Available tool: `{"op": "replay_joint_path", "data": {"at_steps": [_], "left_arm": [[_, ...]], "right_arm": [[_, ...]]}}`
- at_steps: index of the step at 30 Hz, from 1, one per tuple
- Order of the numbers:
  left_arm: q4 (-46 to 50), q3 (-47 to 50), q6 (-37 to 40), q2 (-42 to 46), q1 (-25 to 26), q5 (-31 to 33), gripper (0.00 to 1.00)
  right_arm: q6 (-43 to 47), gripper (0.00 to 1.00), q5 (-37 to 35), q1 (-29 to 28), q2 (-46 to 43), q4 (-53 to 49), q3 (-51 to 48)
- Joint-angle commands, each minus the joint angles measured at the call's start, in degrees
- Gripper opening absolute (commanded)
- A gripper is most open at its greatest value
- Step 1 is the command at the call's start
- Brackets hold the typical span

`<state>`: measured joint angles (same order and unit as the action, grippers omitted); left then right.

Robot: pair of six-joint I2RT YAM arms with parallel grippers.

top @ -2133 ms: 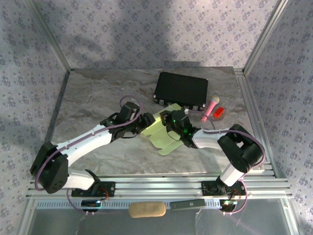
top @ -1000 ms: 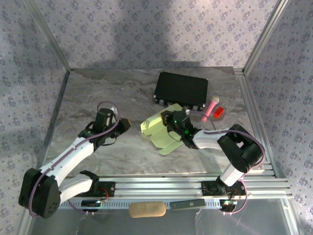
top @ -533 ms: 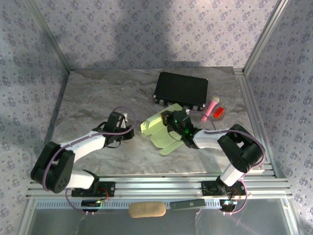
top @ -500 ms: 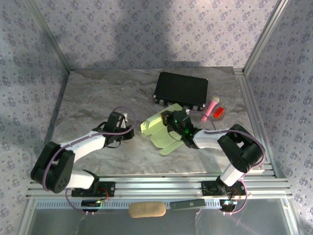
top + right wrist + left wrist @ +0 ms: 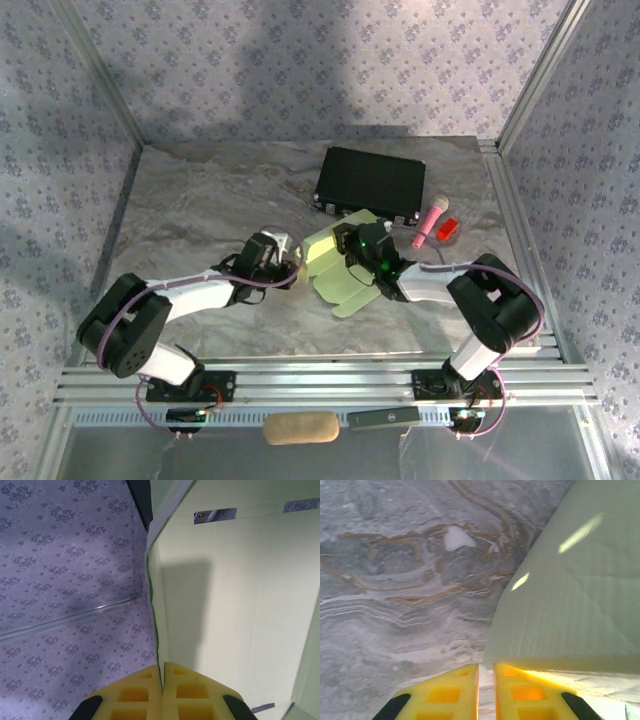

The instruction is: Fold the paper box

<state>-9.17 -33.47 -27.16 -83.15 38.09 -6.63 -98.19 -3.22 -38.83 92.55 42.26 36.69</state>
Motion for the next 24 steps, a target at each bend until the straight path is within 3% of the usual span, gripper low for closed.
{"op": "replay_joint_path", "data": {"at_steps": [1,24], "left_arm": [[-3.71,-1.07,1.32,0.92,1.14,0.03,0.15],[-9.0,0.03,-1.0,0.62,6.49,3.35,0.3]], "right_arm": [[-1.22,0.0,0.89,-0.02,-0.09,-1.83,-0.47],[-0.05,0.0,-0.81,-0.63,1.14,6.13,-4.33]]}}
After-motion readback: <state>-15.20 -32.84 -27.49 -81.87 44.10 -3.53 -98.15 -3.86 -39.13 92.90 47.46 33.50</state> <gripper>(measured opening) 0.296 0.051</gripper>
